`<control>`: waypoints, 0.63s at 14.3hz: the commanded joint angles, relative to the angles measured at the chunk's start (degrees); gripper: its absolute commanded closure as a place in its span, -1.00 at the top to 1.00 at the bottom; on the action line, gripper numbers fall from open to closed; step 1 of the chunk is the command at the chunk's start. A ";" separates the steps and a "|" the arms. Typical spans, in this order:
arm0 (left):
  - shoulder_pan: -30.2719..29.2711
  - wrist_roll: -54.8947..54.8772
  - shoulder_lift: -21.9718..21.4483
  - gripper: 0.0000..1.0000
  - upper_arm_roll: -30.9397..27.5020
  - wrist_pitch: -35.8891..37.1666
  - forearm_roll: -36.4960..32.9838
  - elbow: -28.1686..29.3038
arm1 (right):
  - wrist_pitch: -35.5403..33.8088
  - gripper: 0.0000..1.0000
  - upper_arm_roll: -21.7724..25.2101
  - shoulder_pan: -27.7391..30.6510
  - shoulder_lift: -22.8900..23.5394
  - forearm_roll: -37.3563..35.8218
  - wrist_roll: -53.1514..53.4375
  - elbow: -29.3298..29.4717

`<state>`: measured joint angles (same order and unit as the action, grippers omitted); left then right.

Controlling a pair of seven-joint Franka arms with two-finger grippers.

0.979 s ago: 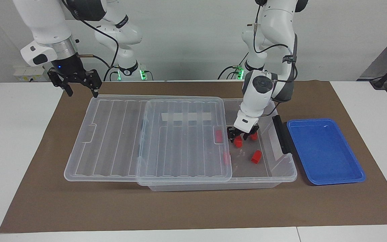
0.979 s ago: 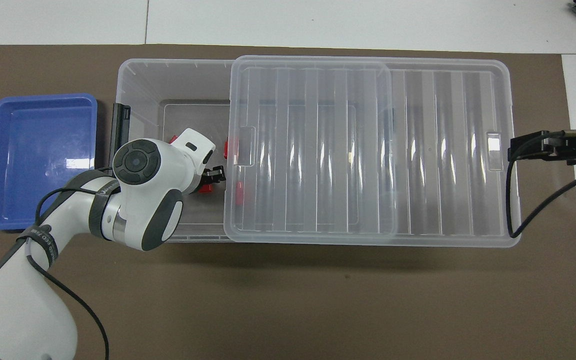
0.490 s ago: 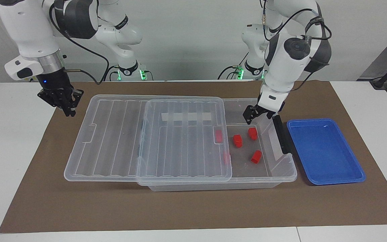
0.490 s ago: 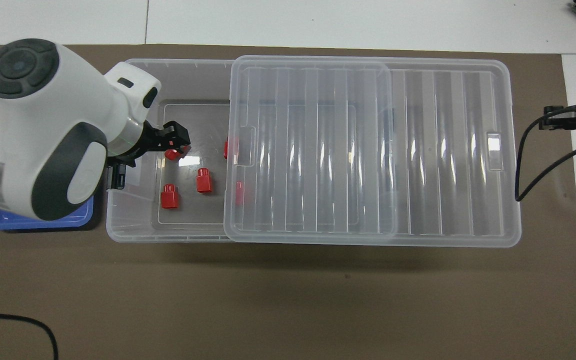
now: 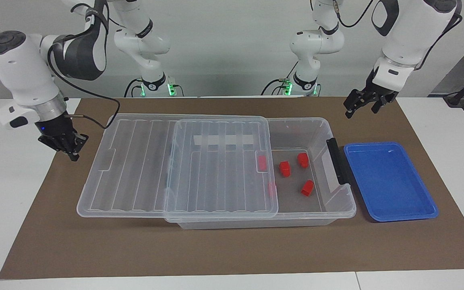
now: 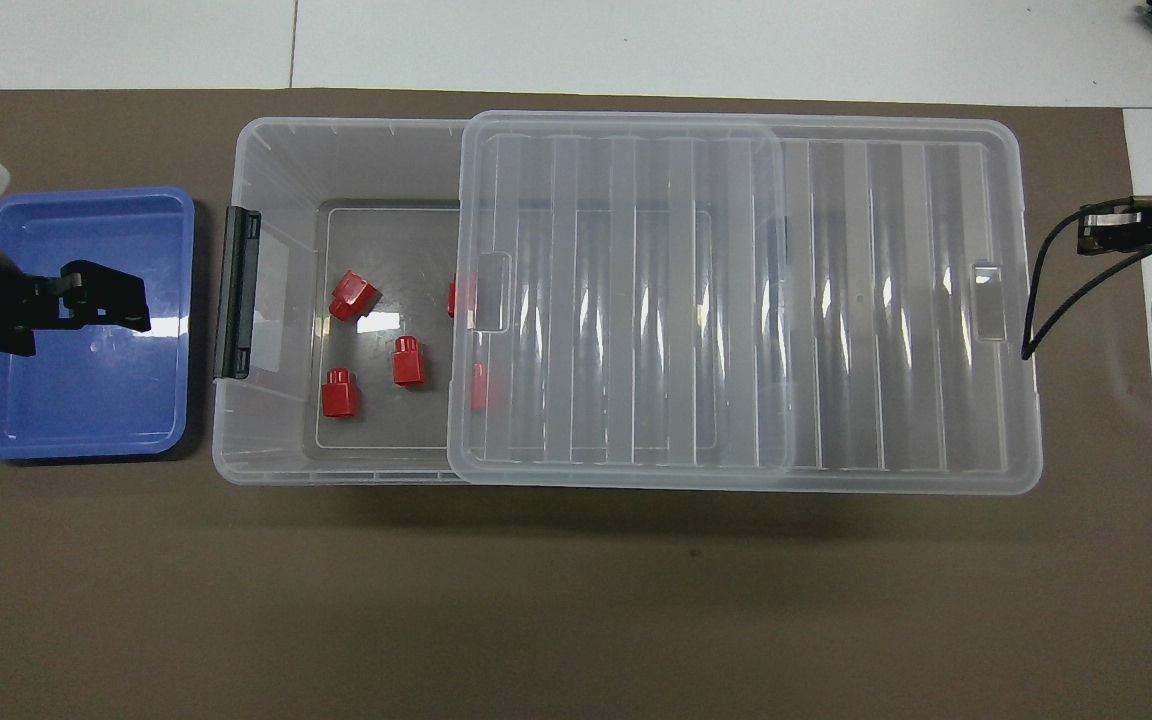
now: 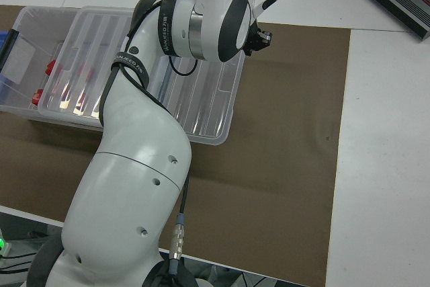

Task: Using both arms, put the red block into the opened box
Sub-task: 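Return the left gripper to the tray while the right gripper reaches the lid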

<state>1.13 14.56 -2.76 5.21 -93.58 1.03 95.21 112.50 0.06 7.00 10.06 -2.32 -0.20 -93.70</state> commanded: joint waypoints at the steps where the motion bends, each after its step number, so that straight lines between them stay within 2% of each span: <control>1: -0.16 -0.59 -0.67 1.00 0.24 -2.56 -0.33 1.65 | 1.32 -1.00 -0.32 0.38 1.89 -0.76 -1.20 -0.52; 4: -1.12 -0.50 -0.67 1.00 0.24 -3.37 -0.59 1.83 | 3.86 -1.00 -0.32 0.03 1.81 -0.67 -1.20 -3.06; 9: -3.32 -0.15 -0.50 1.00 0.15 -3.02 -0.42 1.13 | 4.22 -1.00 -0.67 -0.94 1.37 -0.49 -0.50 -4.74</control>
<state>-0.52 14.57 -2.71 5.05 -95.60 1.03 95.82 115.34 -0.19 6.05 12.65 -2.32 -0.21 -96.46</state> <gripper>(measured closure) 0.000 0.991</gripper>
